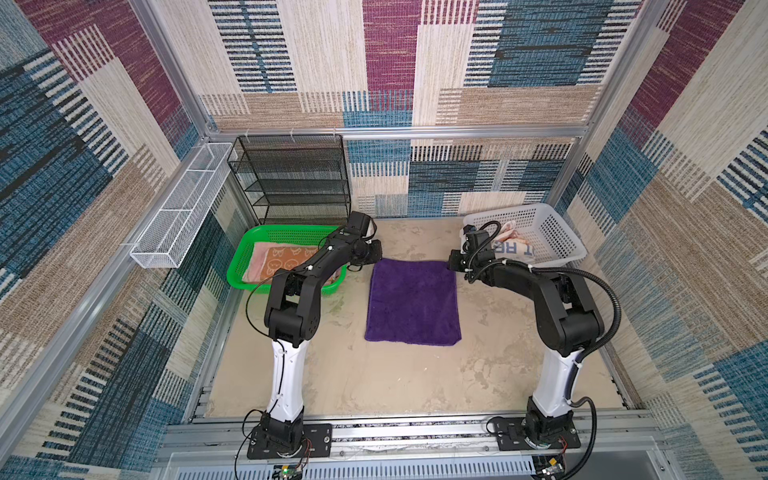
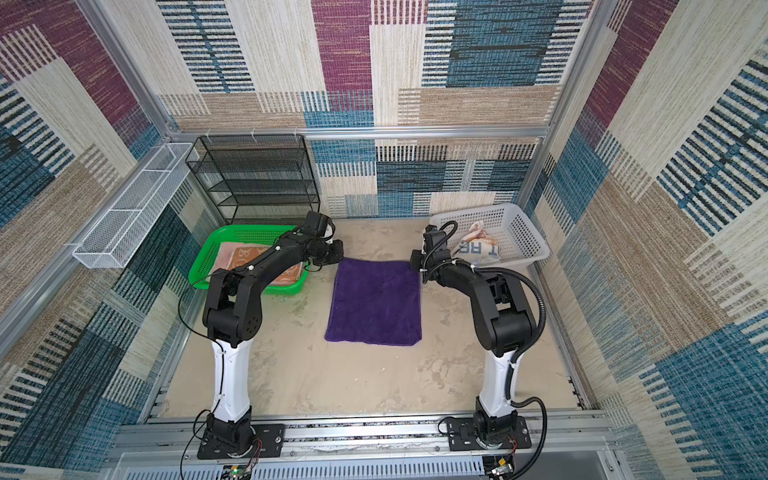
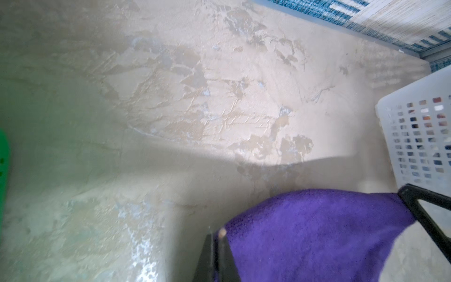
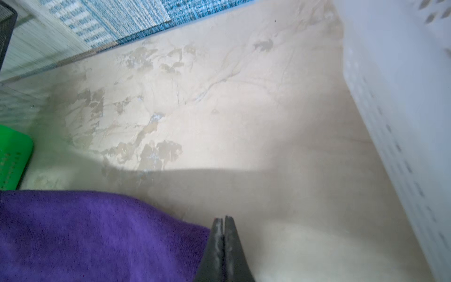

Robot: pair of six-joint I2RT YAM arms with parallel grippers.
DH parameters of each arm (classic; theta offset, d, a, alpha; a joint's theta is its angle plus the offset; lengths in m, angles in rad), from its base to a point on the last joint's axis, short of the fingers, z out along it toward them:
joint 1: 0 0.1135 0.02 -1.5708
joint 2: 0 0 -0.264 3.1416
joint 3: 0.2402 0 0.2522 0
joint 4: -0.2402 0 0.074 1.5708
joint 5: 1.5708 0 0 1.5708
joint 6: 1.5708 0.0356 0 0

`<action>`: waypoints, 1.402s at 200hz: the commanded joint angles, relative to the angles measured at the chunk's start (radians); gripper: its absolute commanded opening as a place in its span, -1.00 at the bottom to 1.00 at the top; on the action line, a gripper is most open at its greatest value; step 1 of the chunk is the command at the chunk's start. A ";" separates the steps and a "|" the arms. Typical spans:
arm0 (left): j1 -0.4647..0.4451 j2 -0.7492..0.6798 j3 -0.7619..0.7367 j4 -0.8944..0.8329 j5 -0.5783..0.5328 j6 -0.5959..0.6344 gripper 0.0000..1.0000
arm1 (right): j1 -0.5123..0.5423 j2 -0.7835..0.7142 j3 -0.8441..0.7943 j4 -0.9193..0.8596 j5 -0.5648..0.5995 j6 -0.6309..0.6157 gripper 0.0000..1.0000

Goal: Fold and stack the towels

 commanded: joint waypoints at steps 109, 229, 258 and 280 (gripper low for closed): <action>-0.008 -0.589 -0.449 0.193 0.041 -0.029 -1.00 | 0.001 -0.568 -0.286 0.059 -0.051 -0.064 -1.00; -0.013 -0.371 -0.278 0.206 0.005 0.019 -1.00 | -0.003 -0.490 -0.277 0.139 0.033 -0.098 -1.00; -0.007 -0.214 -0.120 0.157 0.012 0.039 -1.00 | -0.012 -0.354 -0.201 0.157 0.037 -0.104 -1.00; -0.002 -0.134 -0.043 0.113 0.014 0.052 -1.00 | -0.017 -0.285 -0.166 0.156 0.025 -0.116 -1.00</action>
